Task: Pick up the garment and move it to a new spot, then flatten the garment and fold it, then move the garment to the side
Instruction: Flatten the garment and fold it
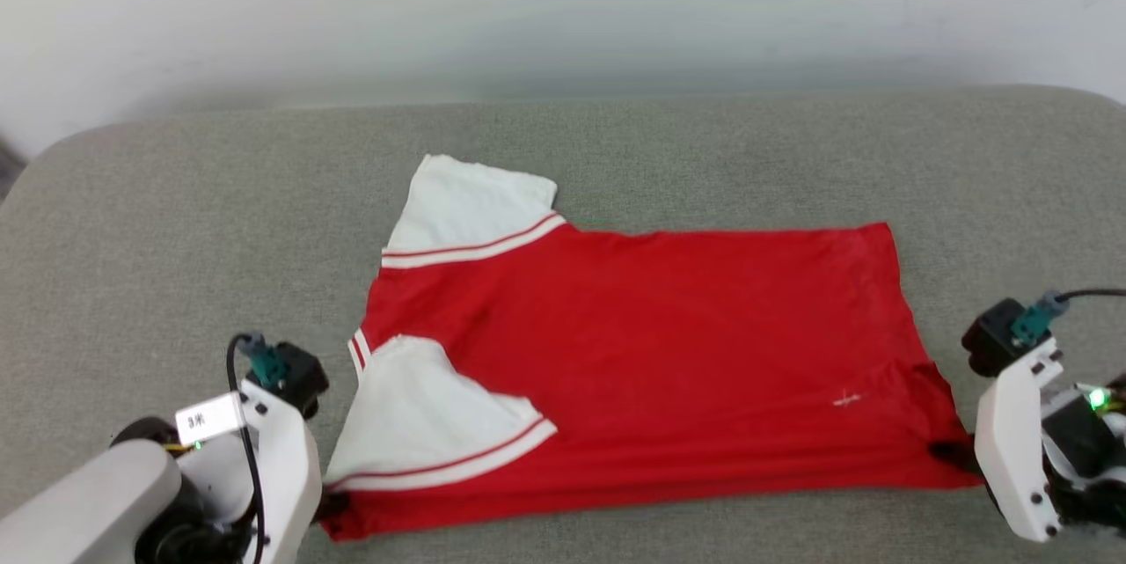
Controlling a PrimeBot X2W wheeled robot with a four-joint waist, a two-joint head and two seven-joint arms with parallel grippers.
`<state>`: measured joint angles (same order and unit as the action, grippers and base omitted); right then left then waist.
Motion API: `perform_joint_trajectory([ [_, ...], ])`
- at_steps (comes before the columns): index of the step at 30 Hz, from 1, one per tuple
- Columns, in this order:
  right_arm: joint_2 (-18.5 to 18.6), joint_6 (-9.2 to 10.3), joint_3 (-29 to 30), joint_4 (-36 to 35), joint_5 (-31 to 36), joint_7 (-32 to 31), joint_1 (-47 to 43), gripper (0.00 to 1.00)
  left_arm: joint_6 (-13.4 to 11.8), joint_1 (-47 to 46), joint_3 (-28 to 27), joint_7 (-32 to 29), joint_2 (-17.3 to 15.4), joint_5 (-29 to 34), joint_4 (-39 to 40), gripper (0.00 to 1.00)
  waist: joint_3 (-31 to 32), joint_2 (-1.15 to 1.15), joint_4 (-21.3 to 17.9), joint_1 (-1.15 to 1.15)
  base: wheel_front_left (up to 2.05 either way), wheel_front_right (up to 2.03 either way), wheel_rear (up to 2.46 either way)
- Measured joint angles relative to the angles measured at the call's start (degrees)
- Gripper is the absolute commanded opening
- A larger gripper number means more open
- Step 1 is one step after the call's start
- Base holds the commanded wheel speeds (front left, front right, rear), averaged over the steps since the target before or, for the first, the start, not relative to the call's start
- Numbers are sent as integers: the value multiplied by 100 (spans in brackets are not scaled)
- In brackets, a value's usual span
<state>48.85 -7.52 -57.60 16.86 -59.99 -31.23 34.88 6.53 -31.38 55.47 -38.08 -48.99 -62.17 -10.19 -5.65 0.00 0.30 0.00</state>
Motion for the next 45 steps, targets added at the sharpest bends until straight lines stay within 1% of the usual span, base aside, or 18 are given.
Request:
perform_joint_trajectory([
  [3, 157, 0, -38, -176, -110, -26, -189, 0, -67, 211, 44, 25, -74, -37, 149, 0, 45, 0, -23, 0, 0, 0, 0],
  [6, 167, -1, -38, -209, -158, -3, -367, 0, -162, 373, 70, 107, -74, -71, 233, 0, 6, 0, -44, 0, 0, 0, 0],
  [8, 133, 0, -25, -172, -152, 27, -426, 0, -207, 438, 81, 138, -68, -85, 245, 0, -45, 0, -61, 0, 0, 0, 0],
  [13, -115, 0, 11, 41, -19, 154, -529, 0, -235, 470, 87, 304, 4, -5, 112, 0, -160, 0, -75, 0, 0, 0, 0],
  [14, -153, 0, 46, 89, 31, 231, -557, 18, -245, 465, 87, 357, 18, 24, 90, 78, -158, 0, -73, 0, 0, 0, 0],
  [15, -187, 0, 79, 127, 64, 298, -564, 75, -249, 457, 75, 410, 26, 65, 74, 100, -150, 0, -70, 0, 0, 0, 0],
  [16, -209, 0, 123, 148, 85, 352, -567, 100, -249, 438, 52, 455, 31, 65, 58, 100, -134, 0, -67, 0, 0, 0, 0],
  [19, -220, 1, 290, 178, 227, 617, -589, 100, -249, 372, -22, 560, -24, 120, 65, 100, -39, 0, -56, 0, 0, 0, 0],
  [21, -216, 1, 450, 205, 463, 917, -592, 100, -250, 289, -99, 695, -96, 202, 113, 100, 31, 0, -55, 0, 0, 0, 0],
  [24, -370, 1, 968, 280, 775, 1636, -592, 100, -283, 115, -264, 987, -192, 386, 222, 100, 112, 0, -64, 0, 0, 0, 0],
  [27, -599, 2, 1610, 430, 1425, 2423, -591, 100, -376, -90, -449, 1313, -303, 624, 260, 100, 136, 0, -110, 0, 0, 0, 0],
  [30, -976, 1, 2285, 470, 2036, 3014, -626, 100, -467, -286, -597, 1607, -314, 810, 224, 100, 104, 0, -187, 0, 0, 0, 0],
  [32, -1245, 2, 2743, 382, 2386, 3285, -721, 100, -509, -424, -677, 1719, -311, 893, 172, 100, 64, 0, -247, 0, 0, 0, 0],
  [36, -1785, 1, 3707, -12, 3096, 3745, -1029, 100, -604, -771, -869, 1844, -248, 965, 99, 100, -75, 0, -364, 0, 0, 0, 0],
  [38, -2075, 2, 4136, -311, 3437, 3866, -1256, 100, -602, -957, -962, 1849, -209, 946, 45, 100, -168, 0, -422, 0, 0, 0, 0],
  [40, -2382, 2, 4504, -655, 3731, 3933, -1548, 100, -579, -1206, -1024, 1735, -159, 901, -27, 100, -282, 0, -477, 0, 0, 0, 0],
  [42, -2636, 1, 4715, -994, 3996, 3941, -1841, 100, -543, -1462, -1094, 1514, -109, 802, -114, 100, -414, 0, -533, 0, 0, 0, 0],
  [45, -2875, 2, 4914, -1421, 4253, 3978, -2089, 100, -446, -1891, -1178, 1094, -81, 624, -321, 100, -644, 0, -629, 0, 0, 0, 0],
])
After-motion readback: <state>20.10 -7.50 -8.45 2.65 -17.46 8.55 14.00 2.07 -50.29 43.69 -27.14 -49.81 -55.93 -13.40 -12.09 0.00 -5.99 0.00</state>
